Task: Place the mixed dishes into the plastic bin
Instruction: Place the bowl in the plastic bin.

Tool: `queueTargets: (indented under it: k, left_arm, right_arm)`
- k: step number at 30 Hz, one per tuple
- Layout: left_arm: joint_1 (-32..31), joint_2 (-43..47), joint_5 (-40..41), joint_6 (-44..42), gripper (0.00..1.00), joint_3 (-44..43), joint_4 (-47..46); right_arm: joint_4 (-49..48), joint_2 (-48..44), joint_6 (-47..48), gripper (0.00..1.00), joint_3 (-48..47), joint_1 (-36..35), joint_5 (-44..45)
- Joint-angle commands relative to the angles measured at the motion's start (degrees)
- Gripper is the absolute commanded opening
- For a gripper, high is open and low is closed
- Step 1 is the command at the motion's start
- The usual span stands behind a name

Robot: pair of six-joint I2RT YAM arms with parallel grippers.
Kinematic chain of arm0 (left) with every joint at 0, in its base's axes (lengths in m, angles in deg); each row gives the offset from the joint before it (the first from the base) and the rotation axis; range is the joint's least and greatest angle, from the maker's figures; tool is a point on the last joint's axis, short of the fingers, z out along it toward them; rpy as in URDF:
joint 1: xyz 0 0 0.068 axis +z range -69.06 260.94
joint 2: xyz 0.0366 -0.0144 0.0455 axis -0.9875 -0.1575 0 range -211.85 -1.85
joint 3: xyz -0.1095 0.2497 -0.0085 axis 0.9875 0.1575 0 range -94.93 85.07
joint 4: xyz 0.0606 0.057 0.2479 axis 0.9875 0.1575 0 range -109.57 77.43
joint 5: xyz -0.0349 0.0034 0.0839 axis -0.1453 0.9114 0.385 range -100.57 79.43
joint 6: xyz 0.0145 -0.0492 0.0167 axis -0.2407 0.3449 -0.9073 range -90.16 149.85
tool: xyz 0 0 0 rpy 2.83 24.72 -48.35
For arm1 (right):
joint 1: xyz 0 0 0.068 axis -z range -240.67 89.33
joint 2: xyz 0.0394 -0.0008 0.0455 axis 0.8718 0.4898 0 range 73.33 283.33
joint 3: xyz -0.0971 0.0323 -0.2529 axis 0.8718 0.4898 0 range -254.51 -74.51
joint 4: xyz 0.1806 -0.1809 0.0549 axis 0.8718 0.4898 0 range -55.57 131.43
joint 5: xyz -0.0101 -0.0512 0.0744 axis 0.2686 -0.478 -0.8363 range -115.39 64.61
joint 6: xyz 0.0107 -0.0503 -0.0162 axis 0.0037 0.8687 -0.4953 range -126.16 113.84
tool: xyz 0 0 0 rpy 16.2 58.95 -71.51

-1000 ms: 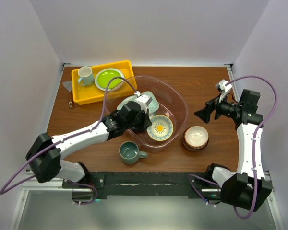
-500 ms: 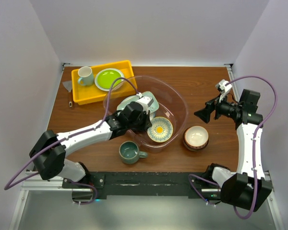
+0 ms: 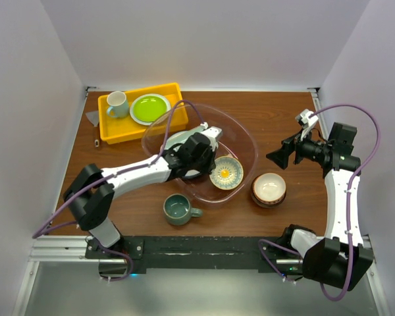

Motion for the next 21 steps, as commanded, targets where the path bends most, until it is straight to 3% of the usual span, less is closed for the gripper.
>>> queueTargets:
  k: [1,10,17,21]
  left_arm:
    - [0.34,-4.14,1.38,-3.19,0.0,-7.19,-1.45]
    - [0.87,-12.58,1.21,-5.74,0.0,-15.28,1.46]
    - [2.54,-15.83,-0.89,-6.36,0.2,-17.3,1.82]
    - [3.07,-15.75,-1.34,-6.62,0.4,-17.39,2.17]
  right_arm:
    - [-1.37,-1.01,0.04,0.98,0.15,0.32,-1.26]
    - [-1.02,-1.01,0.3,0.98,-0.03,0.32,-1.35]
    - [-0.67,-1.36,0.57,0.98,-0.11,0.32,-1.44]
    - [-0.58,-1.54,0.65,0.98,-0.2,0.32,-1.35]
